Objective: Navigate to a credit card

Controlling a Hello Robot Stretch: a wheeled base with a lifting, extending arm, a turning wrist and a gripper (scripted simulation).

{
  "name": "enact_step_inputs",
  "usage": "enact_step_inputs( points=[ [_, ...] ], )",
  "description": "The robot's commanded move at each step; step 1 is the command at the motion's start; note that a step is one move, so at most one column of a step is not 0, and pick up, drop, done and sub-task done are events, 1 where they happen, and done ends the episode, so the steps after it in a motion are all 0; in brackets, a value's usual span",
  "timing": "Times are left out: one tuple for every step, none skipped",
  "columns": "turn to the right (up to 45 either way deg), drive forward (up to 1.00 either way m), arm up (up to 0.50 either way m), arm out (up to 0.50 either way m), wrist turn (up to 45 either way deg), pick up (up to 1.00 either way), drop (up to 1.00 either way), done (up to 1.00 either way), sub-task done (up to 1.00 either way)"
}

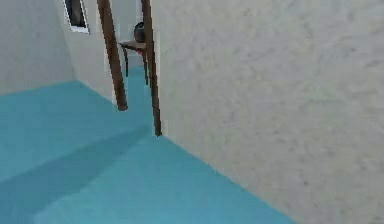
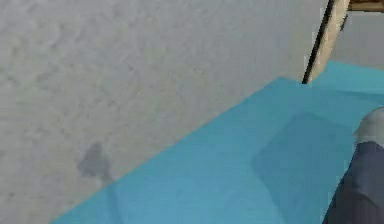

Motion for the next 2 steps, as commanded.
enact_step_inputs(
  points=[
    [45.0,0.0,0.0,0.0,0.0,0.0,0.0,0.0,0.0],
    [42.0,0.0,0.0,0.0,0.0,0.0,0.0,0.0,0.0]
  ],
)
